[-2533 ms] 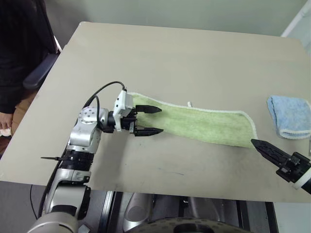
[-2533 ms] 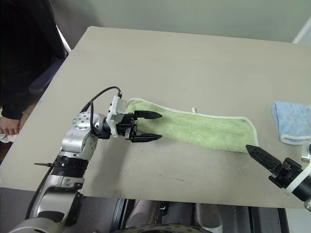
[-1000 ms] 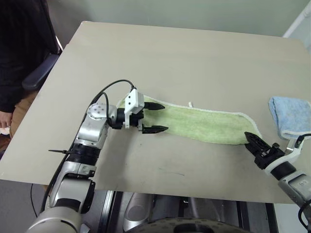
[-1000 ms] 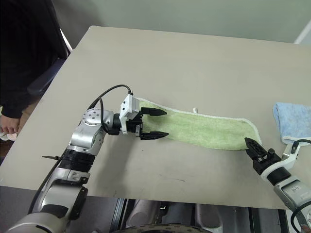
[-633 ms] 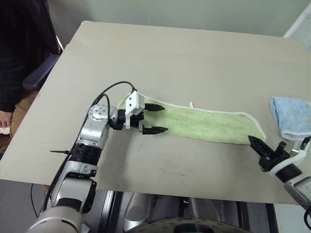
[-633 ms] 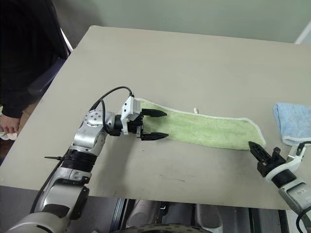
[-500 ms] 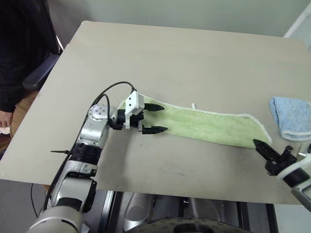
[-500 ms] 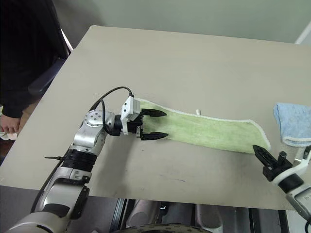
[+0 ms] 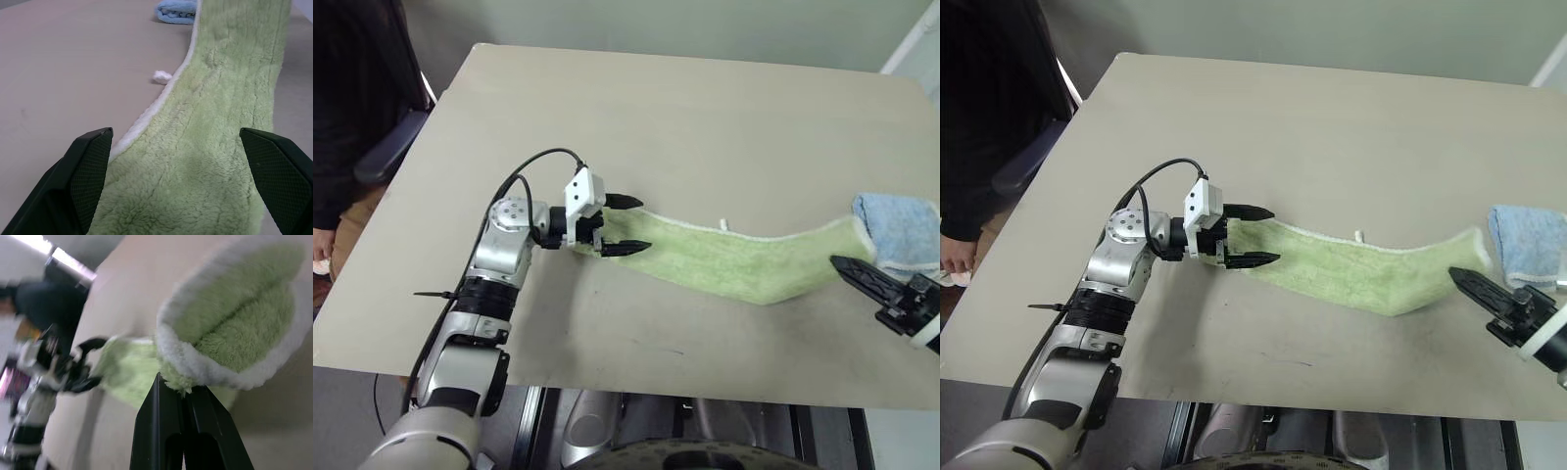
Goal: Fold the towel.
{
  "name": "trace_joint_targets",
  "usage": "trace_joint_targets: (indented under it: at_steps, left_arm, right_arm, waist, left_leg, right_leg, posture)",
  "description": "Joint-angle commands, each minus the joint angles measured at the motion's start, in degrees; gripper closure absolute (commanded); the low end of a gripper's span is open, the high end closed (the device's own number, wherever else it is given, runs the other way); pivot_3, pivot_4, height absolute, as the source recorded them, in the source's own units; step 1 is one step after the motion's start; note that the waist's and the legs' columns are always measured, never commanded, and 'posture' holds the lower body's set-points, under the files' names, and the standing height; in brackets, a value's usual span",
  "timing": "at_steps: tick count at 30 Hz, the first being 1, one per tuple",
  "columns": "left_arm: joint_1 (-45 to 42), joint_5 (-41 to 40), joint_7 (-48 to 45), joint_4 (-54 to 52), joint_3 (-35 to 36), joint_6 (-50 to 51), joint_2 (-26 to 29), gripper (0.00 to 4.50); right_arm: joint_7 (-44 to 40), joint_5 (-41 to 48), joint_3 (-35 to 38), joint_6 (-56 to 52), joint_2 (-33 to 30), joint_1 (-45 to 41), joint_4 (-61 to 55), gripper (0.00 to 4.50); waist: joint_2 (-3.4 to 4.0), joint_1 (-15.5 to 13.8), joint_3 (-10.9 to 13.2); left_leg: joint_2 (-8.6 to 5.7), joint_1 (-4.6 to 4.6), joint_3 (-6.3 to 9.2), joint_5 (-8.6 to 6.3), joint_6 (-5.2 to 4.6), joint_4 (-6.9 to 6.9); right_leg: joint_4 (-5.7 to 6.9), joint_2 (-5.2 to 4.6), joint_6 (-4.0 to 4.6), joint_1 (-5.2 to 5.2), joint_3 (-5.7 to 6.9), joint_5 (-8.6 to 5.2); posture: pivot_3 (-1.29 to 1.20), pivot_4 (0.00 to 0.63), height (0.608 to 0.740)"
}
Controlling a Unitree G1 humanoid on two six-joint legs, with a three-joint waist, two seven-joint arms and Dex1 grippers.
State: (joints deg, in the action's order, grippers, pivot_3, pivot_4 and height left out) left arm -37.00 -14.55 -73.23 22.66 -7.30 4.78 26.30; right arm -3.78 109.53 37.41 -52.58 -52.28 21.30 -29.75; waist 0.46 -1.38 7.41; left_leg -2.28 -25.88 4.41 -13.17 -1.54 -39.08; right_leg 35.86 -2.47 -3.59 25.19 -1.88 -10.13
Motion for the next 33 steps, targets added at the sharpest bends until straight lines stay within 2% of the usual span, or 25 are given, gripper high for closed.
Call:
trace_joint_targets:
  at_steps: [1,3,11,20,23,29,33]
  left_arm:
    - [-0.6,0.4,0.7,0.5,0.6,-1.5,0.2,0.0]
    - [-0.1,0.7,0.5,0.9,0.4,-2.1,0.2,0.0]
    - [-0.1,1.1,0.0,5.4,1.0,-5.6,-0.3,0.0]
    - [-0.2,1.3,-0.5,8.7,1.3,-9.1,-0.1,0.0]
    - [0.1,1.3,-0.6,8.6,1.3,-9.4,0.2,0.0]
    - [0.8,1.6,-0.3,7.8,1.0,-9.3,0.5,0.0]
    - [0.6,1.6,-0.1,7.3,1.1,-8.8,0.5,0.0]
  right_arm:
    - [0.9,-1.3,-4.1,0.8,-1.5,-2.1,-4.2,4.49]
    - [1.0,-2.7,-7.1,1.0,-2.0,-3.9,-5.8,4.49]
    - [1.2,-8.9,-19.3,2.2,-0.9,-13.9,-6.3,4.49]
    - [4.7,-28.8,-36.5,-0.9,5.2,-25.4,-2.3,4.49]
    - [5.3,-31.7,-38.4,-1.6,7.3,-27.8,-2.3,4.49]
    - [0.5,-39.3,-40.6,-1.4,8.8,-29.0,-4.9,4.49]
    - [-1.9,-40.0,-40.4,-2.0,9.7,-28.5,-6.1,4.49]
  waist:
    - [0.0,-0.1,0.0]
    - [0.0,-0.4,0.0]
    - [0.0,-0.4,0.0]
    - [0.0,-0.4,0.0]
    - [0.0,-0.4,0.0]
    - [0.0,-0.4,0.0]
    - [0.0,-0.4,0.0]
  left_leg:
    - [0.0,0.0,0.01,0.09,-0.08,-0.01]
    - [-0.01,-0.03,0.04,0.42,0.21,0.0]
    - [0.0,-0.05,0.03,0.4,0.16,-0.04]
    - [0.01,-0.01,0.03,0.45,0.12,-0.08]
    - [0.02,-0.01,0.03,0.46,0.09,-0.1]
    - [0.02,-0.01,0.02,0.45,0.11,-0.09]
    - [0.02,-0.02,0.02,0.45,0.12,-0.09]
  right_leg:
    - [0.0,0.0,-0.15,0.0,0.0,0.1]
    - [0.0,0.0,-0.33,0.0,0.0,0.21]
    - [-0.02,-0.01,-0.21,0.02,0.0,0.31]
    - [0.01,-0.02,0.03,0.03,0.03,0.58]
    - [0.02,-0.02,0.08,0.03,0.03,0.64]
    - [0.02,-0.03,0.12,0.05,0.06,0.65]
    - [0.02,-0.03,0.14,0.05,0.05,0.65]
  posture:
    - [0.0,0.15,0.733]
    - [0.0,0.15,0.733]
    - [0.0,0.15,0.733]
    - [0.0,0.15,0.733]
    - [0.0,0.15,0.733]
    - [0.0,0.15,0.733]
    - [0.0,0.15,0.733]
